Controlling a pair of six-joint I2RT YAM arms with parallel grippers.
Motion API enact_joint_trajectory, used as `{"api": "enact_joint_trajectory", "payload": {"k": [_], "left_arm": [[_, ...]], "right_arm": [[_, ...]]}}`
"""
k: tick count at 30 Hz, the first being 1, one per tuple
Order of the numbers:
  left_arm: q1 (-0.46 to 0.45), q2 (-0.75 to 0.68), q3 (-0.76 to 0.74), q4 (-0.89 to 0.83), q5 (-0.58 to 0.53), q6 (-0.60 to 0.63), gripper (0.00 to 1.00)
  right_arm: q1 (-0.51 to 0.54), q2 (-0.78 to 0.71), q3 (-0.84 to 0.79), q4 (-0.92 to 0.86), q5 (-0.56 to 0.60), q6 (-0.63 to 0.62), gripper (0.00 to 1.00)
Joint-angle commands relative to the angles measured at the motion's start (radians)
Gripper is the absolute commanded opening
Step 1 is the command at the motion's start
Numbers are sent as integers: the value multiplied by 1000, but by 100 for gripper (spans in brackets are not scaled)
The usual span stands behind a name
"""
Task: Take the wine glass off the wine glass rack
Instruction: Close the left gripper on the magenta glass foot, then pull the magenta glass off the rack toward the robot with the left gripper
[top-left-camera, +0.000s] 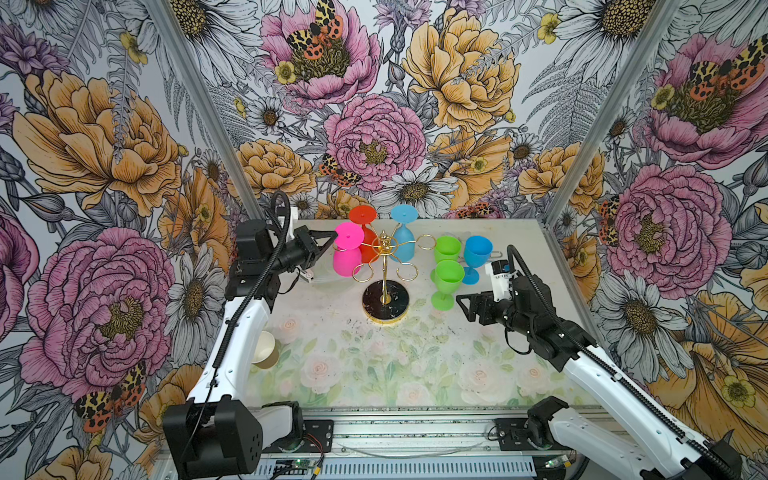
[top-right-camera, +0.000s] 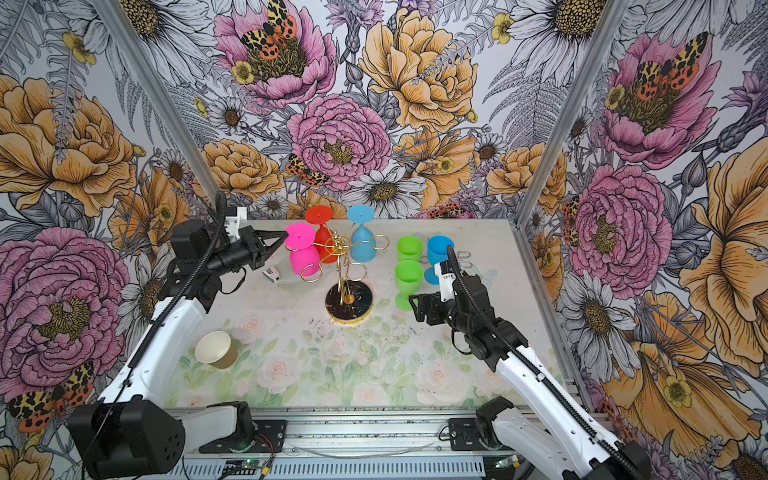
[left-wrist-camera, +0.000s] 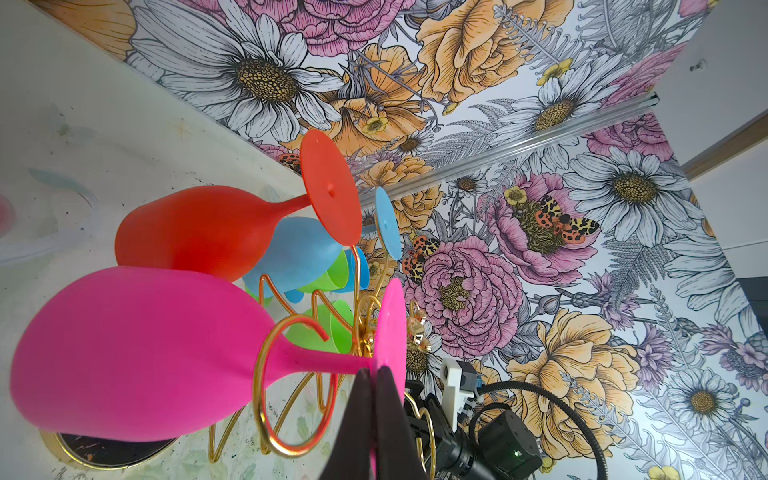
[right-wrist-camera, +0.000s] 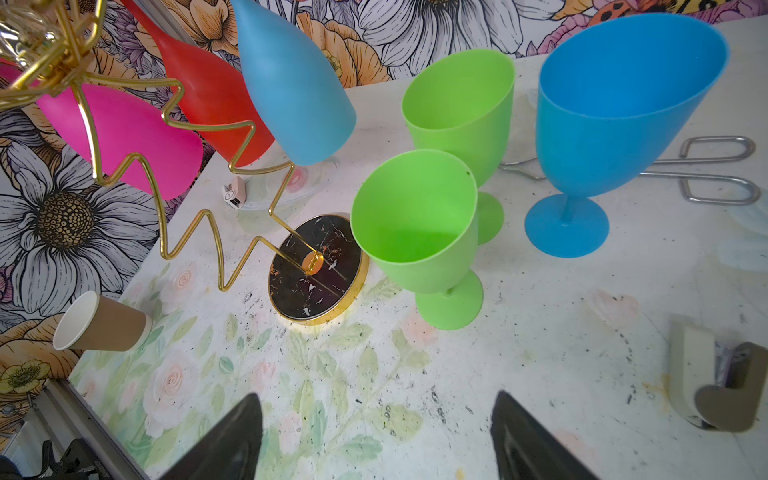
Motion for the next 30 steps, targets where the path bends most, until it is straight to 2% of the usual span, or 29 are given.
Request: {"api": "enact_joint_trajectory", "payload": {"k": [1, 15, 23, 30], "left_arm": [[-25, 14, 35, -5, 30, 19, 0], [-31, 95, 141, -99, -20, 92, 0], [6, 121, 152, -100, -70, 90, 0], [56, 81, 129, -78, -136, 79, 0]], "right_arm": [[-3, -24, -11, 20, 9, 3, 87], [-3, -32, -19, 21, 12, 6, 87], [-3, -24, -21, 22, 12, 5, 87], [-2, -16, -16, 22, 10, 3, 87]]}}
